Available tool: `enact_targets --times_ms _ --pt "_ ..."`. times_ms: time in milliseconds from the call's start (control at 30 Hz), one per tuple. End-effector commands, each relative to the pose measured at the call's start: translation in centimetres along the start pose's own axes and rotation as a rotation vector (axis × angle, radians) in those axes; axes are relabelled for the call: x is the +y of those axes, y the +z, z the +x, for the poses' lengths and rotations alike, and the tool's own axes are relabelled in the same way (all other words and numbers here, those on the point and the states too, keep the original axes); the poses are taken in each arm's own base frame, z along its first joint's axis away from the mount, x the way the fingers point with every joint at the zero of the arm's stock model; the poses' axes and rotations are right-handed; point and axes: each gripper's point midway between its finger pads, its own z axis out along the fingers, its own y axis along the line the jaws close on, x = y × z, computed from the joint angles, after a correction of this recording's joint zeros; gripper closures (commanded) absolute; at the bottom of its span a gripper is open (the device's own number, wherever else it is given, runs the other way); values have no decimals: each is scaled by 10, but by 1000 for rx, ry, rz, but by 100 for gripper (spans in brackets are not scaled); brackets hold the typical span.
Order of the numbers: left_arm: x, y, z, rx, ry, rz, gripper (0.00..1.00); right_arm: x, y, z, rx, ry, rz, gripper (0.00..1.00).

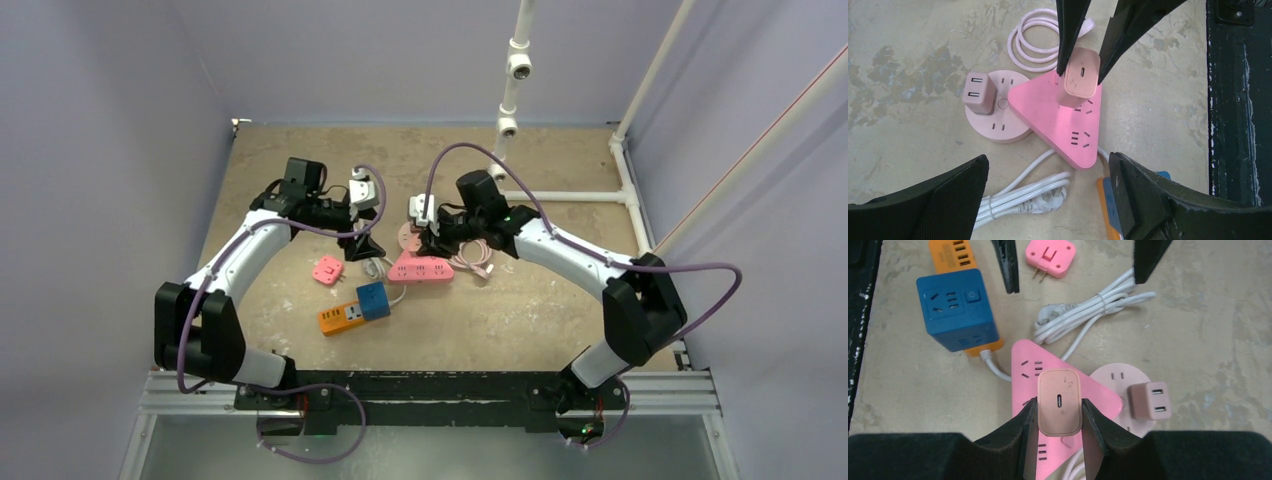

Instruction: Insert the plug

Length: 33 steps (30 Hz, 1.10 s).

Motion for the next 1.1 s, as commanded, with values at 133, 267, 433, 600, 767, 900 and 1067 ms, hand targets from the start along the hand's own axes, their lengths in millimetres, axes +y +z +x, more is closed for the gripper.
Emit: enact_targets --times_ms 133,267,433,600,767,900,1067 --pt "-1 1 -10 -46 96 41 13 26 11 7 -33 -14 -141 100" --pt "-3 15 3 -20 130 68 13 32 8 2 -58 -6 -156 100" --pt "1 26 8 0 139 84 14 35 5 1 -64 27 -145 100" --pt "-2 31 4 1 135 108 15 31 12 9 -42 36 -140 100" --pt "-3 38 17 27 146 119 15 26 17 14 -22 20 -141 100" --pt "6 51 31 52 102 92 14 20 16 12 -18 13 -115 100" --pt "1 57 47 82 77 151 8 0 -7 -3 -73 -1 -13 100"
